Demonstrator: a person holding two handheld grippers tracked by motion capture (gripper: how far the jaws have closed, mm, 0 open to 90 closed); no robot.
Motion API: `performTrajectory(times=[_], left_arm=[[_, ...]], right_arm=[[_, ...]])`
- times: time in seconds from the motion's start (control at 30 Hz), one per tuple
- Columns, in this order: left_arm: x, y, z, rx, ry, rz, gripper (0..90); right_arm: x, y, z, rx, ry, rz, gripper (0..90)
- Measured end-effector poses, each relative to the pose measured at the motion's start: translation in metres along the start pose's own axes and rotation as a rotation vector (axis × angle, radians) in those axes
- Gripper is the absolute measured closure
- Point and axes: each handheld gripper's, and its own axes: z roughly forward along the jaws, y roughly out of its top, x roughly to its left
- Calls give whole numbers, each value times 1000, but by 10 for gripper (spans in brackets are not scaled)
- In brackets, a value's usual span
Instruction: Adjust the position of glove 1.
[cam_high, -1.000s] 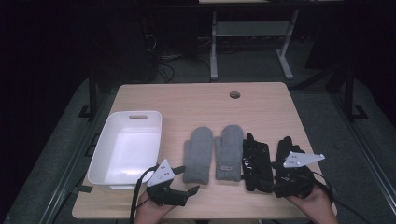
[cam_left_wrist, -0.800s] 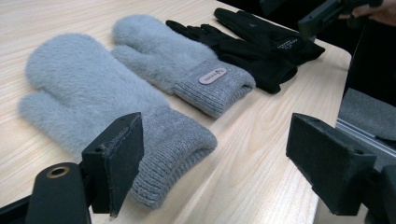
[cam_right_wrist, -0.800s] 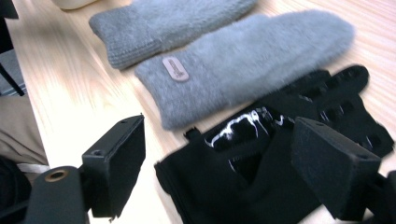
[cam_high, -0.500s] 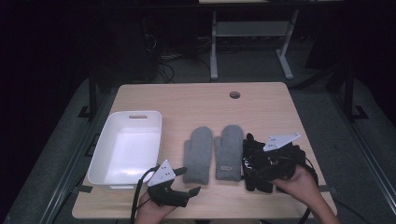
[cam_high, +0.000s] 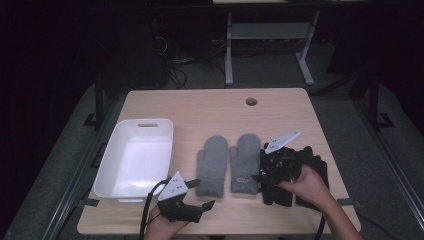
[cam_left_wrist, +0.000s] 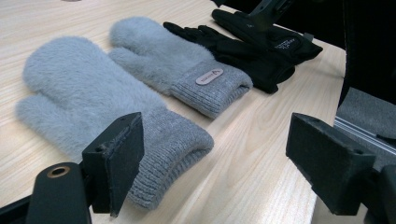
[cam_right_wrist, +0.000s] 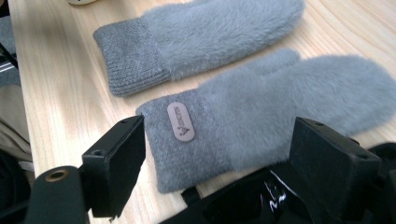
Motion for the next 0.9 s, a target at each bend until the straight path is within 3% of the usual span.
performTrajectory(times=[0.23,0.6,0.9], left_arm=[[1,0,-1,-3,-6,-6,190],[1,0,-1,-1,-3,-3,191],[0,0,-1,2,-2,3,190]], right_arm=[[-5,13,12,34,7,-11,182],[-20,21,45,116,-21,-44,206],[-31,23,72,188,-45,-44,290]])
